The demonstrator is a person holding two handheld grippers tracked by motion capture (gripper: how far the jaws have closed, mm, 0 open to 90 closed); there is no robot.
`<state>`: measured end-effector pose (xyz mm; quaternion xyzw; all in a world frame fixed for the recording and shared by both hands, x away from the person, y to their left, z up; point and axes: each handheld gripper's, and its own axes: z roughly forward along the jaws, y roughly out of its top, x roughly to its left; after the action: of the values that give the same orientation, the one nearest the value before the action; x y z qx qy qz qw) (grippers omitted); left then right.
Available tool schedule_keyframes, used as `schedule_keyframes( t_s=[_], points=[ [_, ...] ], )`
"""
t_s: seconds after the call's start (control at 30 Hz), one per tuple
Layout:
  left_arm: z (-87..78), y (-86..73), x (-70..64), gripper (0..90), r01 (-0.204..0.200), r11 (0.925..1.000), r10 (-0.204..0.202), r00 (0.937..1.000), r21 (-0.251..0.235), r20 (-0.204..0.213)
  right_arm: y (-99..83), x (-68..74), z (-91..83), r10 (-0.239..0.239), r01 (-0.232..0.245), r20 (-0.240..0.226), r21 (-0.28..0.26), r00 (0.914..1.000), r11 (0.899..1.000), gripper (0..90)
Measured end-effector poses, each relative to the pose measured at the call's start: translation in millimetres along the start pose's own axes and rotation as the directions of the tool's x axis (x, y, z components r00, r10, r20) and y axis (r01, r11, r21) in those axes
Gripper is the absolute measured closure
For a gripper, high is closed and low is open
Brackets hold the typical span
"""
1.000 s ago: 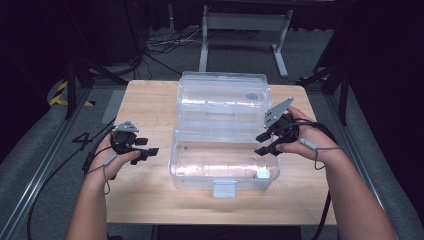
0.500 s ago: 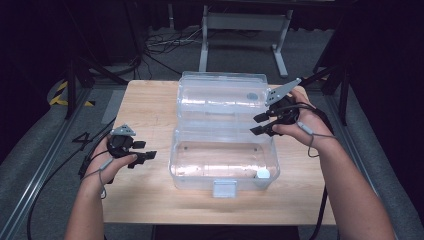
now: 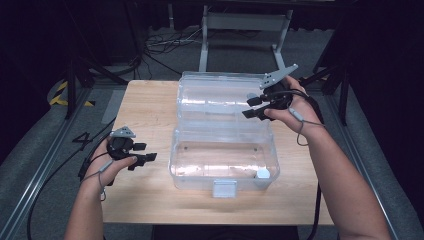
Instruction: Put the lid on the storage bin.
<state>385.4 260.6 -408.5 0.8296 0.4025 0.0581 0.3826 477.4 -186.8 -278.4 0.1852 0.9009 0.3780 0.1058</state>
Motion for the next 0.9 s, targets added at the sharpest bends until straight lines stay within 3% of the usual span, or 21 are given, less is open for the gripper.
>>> schedule_keyframes(
  t_s=[0.17, 0.27, 0.43, 0.6, 0.8, 0.9],
  points=[
    [0.7, 0.8, -0.1, 36.9, -0.005, 1.0, 0.005, 1.0, 0.0, 0.003, 3.5, -2.9, 5.7, 0.005, -0.005, -0.014, -0.025, 0.9999, 1.0, 48.9],
    [1.0, 1.1, -0.8, 36.9, -0.005, 1.0, 0.005, 1.0, 0.001, 0.004, 7.1, -8.0, 12.2, -0.011, 0.012, 0.018, -0.041, 0.9998, 0.999, 47.9],
    [1.1, 1.2, -0.9, 36.9, -0.006, 1.0, 0.006, 1.0, 0.001, 0.006, 7.0, -14.5, 18.6, 0.023, -0.023, 0.017, -0.035, 0.9996, 0.999, 49.5],
    [1.5, 1.4, -1.0, 36.9, -0.007, 1.0, 0.007, 0.9999, 0.001, 0.008, 5.3, -22.1, 27.9, 0.056, -0.057, -0.03, -0.037, 0.998, 0.998, 51.0],
    [2.3, 1.8, -1.4, 36.9, -0.013, 0.9999, 0.013, 0.9999, 0.01, 0.012, 5.8, -23.3, 35.2, 0.051, -0.051, -0.049, -0.006, 0.9975, 0.999, 54.9],
    [2.4, 2.0, -1.6, 36.9, -0.016, 0.9998, 0.016, 0.9998, 0.008, 0.012, 6.8, -22.7, 39.2, 0.05, -0.049, -0.072, 0.017, 0.9962, 0.999, 60.9]
  ],
)
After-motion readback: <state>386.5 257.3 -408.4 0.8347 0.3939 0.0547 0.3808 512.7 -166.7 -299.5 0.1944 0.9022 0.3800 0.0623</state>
